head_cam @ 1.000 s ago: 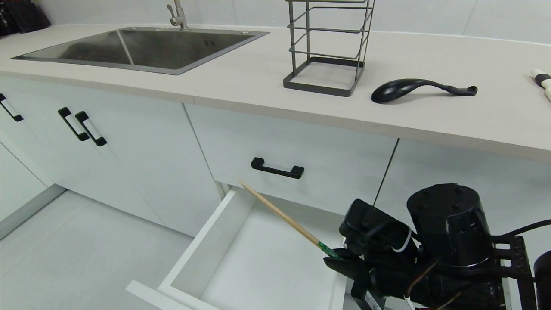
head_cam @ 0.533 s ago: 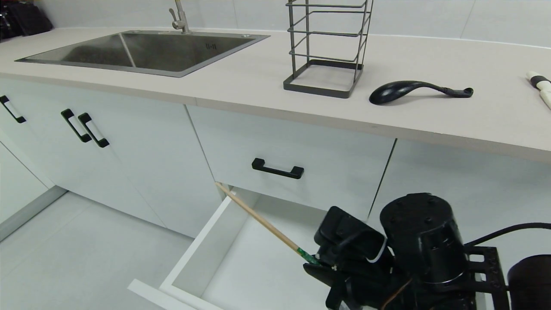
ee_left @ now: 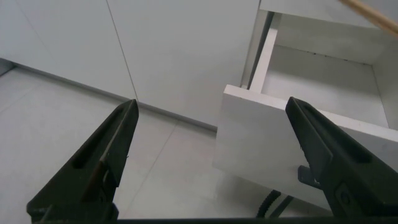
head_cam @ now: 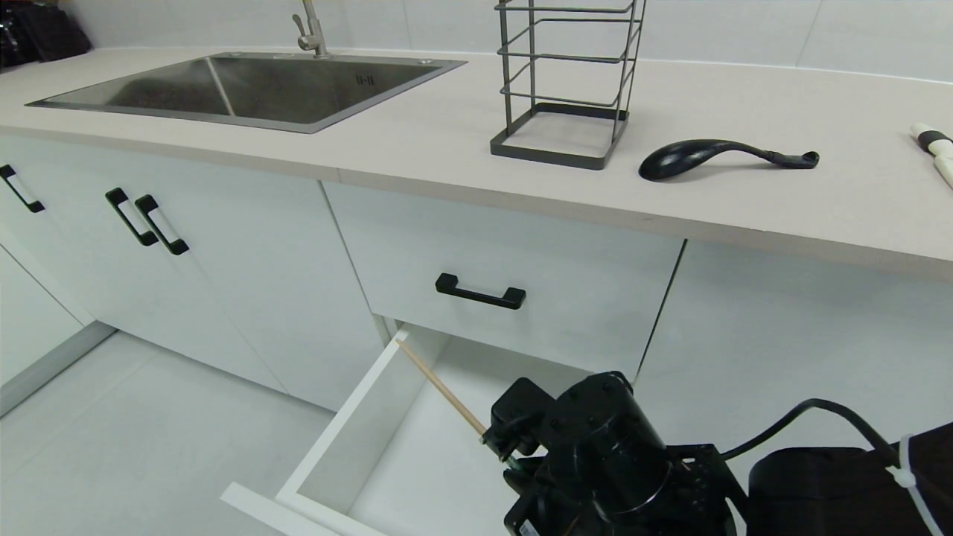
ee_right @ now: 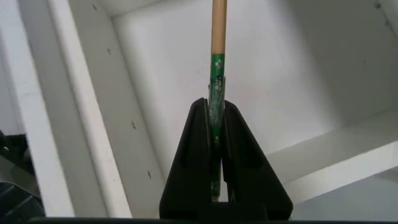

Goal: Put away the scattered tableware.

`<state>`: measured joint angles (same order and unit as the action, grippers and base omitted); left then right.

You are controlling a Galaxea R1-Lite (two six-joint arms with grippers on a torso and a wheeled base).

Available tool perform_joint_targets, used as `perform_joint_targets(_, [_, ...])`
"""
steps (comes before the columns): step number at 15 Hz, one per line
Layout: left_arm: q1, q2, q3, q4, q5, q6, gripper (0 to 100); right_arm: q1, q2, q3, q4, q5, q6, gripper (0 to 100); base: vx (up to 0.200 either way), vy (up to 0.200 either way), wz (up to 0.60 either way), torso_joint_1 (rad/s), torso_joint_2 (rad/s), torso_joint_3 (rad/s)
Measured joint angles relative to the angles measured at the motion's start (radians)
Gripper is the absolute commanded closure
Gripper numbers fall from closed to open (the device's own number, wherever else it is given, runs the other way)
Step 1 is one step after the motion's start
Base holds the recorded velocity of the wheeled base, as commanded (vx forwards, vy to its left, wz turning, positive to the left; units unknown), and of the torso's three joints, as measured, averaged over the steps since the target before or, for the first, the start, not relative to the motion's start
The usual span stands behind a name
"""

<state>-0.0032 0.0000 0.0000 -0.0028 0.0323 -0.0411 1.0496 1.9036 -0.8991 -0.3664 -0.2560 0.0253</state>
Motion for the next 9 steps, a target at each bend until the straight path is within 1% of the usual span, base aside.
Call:
perform_joint_targets(2, [0.000, 0.000, 0.000, 0.000, 0.000, 0.000, 0, 0.002, 0.036, -0.070, 0.087, -0.034, 0.043, 100, 0.000, 0.000, 0.00, 0.000, 0.00, 0.000])
perform_joint_targets(4, [0.000, 0.000, 0.000, 0.000, 0.000, 0.000, 0, 0.002, 0.067, -0.110, 0.142, -0.045, 0.082, 100, 0.000, 0.000, 0.00, 0.000, 0.00, 0.000])
perform_joint_targets(9, [0.000, 0.000, 0.000, 0.000, 0.001, 0.000, 0, -0.005, 0.141, -0.168, 0.170, -0.068, 0.086, 100, 0.000, 0.000, 0.00, 0.000, 0.00, 0.000])
